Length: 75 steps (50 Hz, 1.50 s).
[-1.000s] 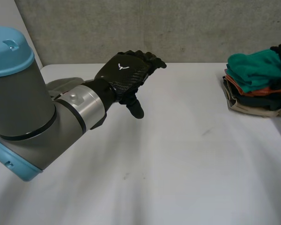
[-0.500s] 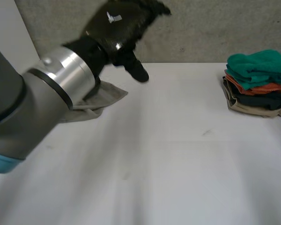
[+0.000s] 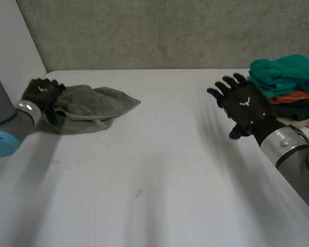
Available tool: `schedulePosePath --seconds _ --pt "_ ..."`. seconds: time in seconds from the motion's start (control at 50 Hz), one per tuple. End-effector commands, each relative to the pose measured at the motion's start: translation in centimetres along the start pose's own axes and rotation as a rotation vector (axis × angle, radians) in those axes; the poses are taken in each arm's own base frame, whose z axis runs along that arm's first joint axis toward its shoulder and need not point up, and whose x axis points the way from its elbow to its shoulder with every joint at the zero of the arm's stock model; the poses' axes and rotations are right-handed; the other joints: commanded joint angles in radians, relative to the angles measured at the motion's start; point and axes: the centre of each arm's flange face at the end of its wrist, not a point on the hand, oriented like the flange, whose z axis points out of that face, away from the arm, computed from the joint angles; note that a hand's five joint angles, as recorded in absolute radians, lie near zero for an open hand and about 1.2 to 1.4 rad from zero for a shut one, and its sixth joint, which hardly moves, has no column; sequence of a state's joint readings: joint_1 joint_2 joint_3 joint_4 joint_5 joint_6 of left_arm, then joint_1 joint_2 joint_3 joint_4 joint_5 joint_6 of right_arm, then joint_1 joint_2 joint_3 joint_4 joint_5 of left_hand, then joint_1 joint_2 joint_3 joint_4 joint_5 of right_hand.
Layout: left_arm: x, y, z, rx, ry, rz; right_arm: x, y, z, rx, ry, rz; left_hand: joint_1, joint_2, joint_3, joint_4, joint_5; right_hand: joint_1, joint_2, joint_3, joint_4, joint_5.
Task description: Fold the laundry.
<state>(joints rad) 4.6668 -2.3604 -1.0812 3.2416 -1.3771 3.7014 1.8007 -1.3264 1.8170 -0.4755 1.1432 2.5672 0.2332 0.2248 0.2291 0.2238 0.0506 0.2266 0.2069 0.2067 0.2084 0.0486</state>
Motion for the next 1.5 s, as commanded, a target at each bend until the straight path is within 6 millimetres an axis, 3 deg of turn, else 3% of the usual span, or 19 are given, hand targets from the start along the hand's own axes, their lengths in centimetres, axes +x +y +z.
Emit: schedulePosePath --seconds 0.02,0.12,0.18,0.28,0.3,0.42,0.46,0.54,0.58,0.68,0.78,0.8,0.82,0.94,1.02,1.08,1.24,1.32,1.5 --pt "0.5 4.4 4.1 0.058 -0.034 0.043 -0.5 1.6 -0.4 -0.071 -0.016 0.031 0.185 0.194 0.189 0.195 0.193 -0.052 -0.032 -0.032 -0.034 -0.049" --pt "0.6 4.4 5.1 0.126 -0.041 0.032 -1.0 2.4 -0.5 -0.100 -0.026 0.042 0.704 0.713 0.708 0.714 0.712 -0.052 -0.032 -0.032 -0.034 -0.049" --pt "1.2 3.8 5.0 0.157 -0.015 0.012 -0.9 2.5 -0.6 -0.107 -0.017 0.043 1.161 1.170 1.166 1.171 1.170 -0.052 -0.032 -0.032 -0.034 -0.049" --pt "2.4 2.3 4.2 0.169 0.018 -0.003 -0.5 2.6 -0.6 -0.121 0.013 0.037 1.163 1.172 1.167 1.172 1.171 -0.052 -0.032 -0.032 -0.034 -0.049" --pt "2.3 -0.2 3.1 0.205 0.022 0.003 -0.4 2.6 -0.6 -0.122 0.019 0.036 1.163 1.172 1.167 1.172 1.171 -0.052 -0.032 -0.032 -0.034 -0.049" --pt "2.3 -9.0 -3.0 0.369 0.036 -0.005 0.4 1.9 -0.5 -0.110 0.058 0.025 1.163 1.172 1.167 1.172 1.171 -0.052 -0.032 -0.032 -0.034 -0.049" --pt "3.7 -12.3 -6.1 0.447 0.079 -0.036 0.9 1.5 -0.5 -0.105 0.078 0.020 1.163 1.172 1.167 1.172 1.171 -0.052 -0.032 -0.032 -0.034 -0.049" --pt "7.1 -15.4 -11.2 0.510 0.199 -0.113 1.5 0.7 -0.7 -0.094 0.109 0.017 1.163 1.172 1.167 1.172 1.171 -0.052 -0.032 -0.032 -0.034 -0.049" --pt "8.7 -15.4 -12.9 0.508 0.253 -0.135 1.7 0.4 -0.8 -0.089 0.119 0.018 1.163 1.172 1.167 1.172 1.171 -0.052 -0.032 -0.032 -0.034 -0.049" --pt "15.8 -12.1 -16.5 0.410 0.471 -0.140 1.7 0.3 -1.1 -0.093 0.120 0.022 1.163 1.172 1.167 1.172 1.171 -0.052 -0.032 -0.032 -0.034 -0.049" --pt "20.9 -9.2 -17.6 0.322 0.602 -0.104 1.4 0.4 -1.2 -0.105 0.109 0.031 1.163 1.172 1.167 1.172 1.171 -0.052 -0.032 -0.032 -0.034 -0.049" --pt "21.3 -9.0 -17.6 0.318 0.609 -0.093 1.4 0.4 -1.3 -0.108 0.107 0.033 1.108 1.117 1.112 1.118 1.116 -0.052 -0.032 -0.032 -0.034 -0.049" --pt "21.6 -9.3 -17.7 0.330 0.606 -0.065 1.2 0.5 -1.3 -0.115 0.101 0.036 0.712 0.721 0.716 0.722 0.720 -0.052 -0.032 -0.032 -0.034 -0.049" --pt "18.3 -12.1 -18.4 0.356 0.452 -0.037 0.6 0.6 -1.9 -0.165 0.053 0.063 0.231 0.239 0.235 0.240 0.239 -0.052 -0.032 -0.032 -0.034 -0.049" --pt "15.8 -13.9 -20.2 0.357 0.362 -0.059 0.3 0.4 -2.2 -0.206 0.017 0.082 0.136 0.145 0.140 0.146 0.144 -0.052 -0.032 -0.032 -0.034 -0.049" --pt "14.7 -13.9 -21.2 0.321 0.322 -0.074 0.0 0.3 -2.3 -0.256 -0.026 0.108 0.054 0.062 0.058 0.063 0.062 -0.052 -0.032 -0.032 -0.034 -0.049" --pt "12.4 -9.3 -22.5 0.068 0.207 -0.218 -2.3 1.6 -1.7 -0.384 -0.189 0.298 0.054 0.062 0.058 0.063 0.062 -0.052 -0.032 -0.032 -0.034 -0.049" --pt "12.5 -6.5 -22.8 -0.054 0.202 -0.333 -4.1 1.9 -1.4 -0.392 -0.252 0.397 0.062 0.071 0.067 0.072 0.071 -0.052 -0.032 -0.032 -0.034 -0.049" --pt "14.6 -4.5 -22.6 -0.125 0.303 -0.411 -7.0 2.6 -0.3 -0.374 -0.300 0.517 0.068 0.077 0.072 0.078 0.076 0.052 0.072 0.072 0.070 0.056"
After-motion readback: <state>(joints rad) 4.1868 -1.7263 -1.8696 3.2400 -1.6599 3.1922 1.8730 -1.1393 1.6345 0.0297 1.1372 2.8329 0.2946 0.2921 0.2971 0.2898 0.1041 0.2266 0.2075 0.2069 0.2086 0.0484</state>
